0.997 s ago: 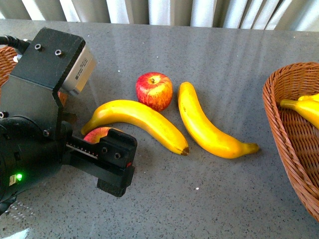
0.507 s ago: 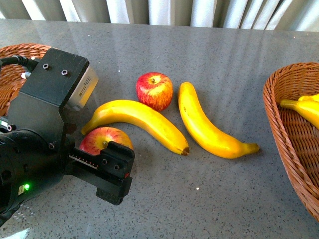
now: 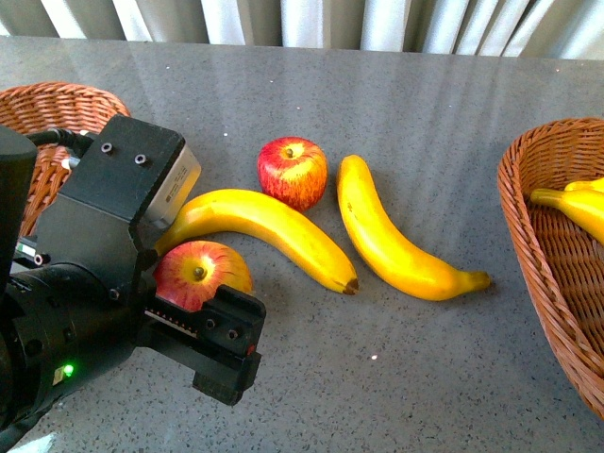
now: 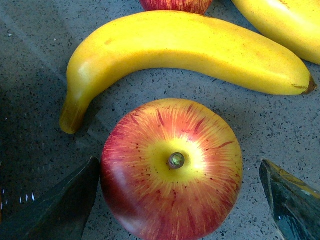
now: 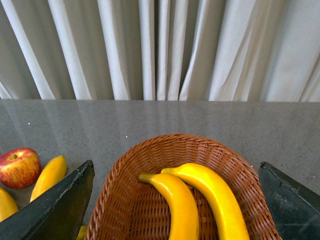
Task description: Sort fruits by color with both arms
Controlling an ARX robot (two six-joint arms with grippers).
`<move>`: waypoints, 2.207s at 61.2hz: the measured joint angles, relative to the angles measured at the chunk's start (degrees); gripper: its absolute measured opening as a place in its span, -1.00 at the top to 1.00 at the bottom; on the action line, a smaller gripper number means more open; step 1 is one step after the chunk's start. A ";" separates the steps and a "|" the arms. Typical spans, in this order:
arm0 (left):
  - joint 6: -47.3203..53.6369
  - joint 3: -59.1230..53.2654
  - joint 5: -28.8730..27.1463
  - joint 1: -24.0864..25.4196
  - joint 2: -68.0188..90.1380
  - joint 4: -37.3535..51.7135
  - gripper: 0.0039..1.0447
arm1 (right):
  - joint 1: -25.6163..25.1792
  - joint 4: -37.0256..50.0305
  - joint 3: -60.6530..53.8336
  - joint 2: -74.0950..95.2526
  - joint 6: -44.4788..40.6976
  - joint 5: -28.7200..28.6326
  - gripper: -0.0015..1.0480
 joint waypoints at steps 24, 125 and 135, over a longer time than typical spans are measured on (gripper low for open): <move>-0.72 0.33 -0.09 -1.01 1.16 0.57 -0.43 | 0.00 0.00 0.00 0.00 0.00 0.00 -0.82; -5.70 7.82 -3.17 14.38 -11.34 -3.87 -0.83 | 0.00 0.00 0.00 0.00 0.00 0.00 -0.82; -0.57 14.01 -0.83 7.89 -6.27 -3.93 -0.83 | 0.00 0.00 0.00 0.00 0.02 0.02 -0.82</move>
